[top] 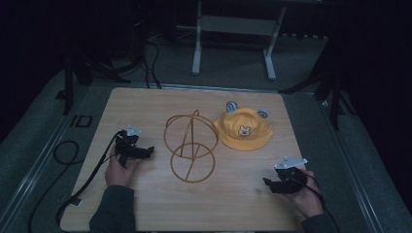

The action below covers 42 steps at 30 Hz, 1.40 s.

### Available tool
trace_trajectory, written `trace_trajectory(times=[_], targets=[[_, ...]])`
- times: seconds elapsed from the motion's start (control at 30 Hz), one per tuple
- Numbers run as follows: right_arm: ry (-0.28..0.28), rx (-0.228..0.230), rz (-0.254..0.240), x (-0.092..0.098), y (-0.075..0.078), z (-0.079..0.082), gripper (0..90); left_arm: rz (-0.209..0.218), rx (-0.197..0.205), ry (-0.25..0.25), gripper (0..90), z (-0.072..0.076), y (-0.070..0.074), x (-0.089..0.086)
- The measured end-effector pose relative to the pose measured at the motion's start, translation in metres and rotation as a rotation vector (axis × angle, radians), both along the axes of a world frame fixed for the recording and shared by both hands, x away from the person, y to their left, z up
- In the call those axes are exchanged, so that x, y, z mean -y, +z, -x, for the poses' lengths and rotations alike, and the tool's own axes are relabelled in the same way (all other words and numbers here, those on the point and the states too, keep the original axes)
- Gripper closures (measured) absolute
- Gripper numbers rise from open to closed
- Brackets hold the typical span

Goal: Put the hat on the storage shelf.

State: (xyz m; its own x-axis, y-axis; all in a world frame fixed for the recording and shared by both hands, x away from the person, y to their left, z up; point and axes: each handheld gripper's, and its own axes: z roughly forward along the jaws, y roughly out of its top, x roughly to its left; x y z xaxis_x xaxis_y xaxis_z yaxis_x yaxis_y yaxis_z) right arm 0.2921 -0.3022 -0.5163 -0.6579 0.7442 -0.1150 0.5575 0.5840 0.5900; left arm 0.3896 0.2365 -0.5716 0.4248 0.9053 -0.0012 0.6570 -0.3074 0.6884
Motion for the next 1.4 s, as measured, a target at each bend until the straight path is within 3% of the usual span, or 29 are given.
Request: trace_trajectory(times=[0.33, 0.63, 1.4], targets=[[0.075, 0.016, 0.041, 0.011, 0.024, -0.016, 35.5, -0.001, 0.000, 0.000, 2.1, 0.000, 0.000, 0.000], [0.117, 0.001, 0.030, 0.017, 0.043, -0.031, 35.5, -0.001, 0.000, 0.000, 2.1, 0.000, 0.000, 0.000], [0.225, 0.019, 0.085, -0.005, 0.079, -0.068, 36.0, -0.002, -0.001, 0.000, 2.1, 0.000, 0.000, 0.000]])
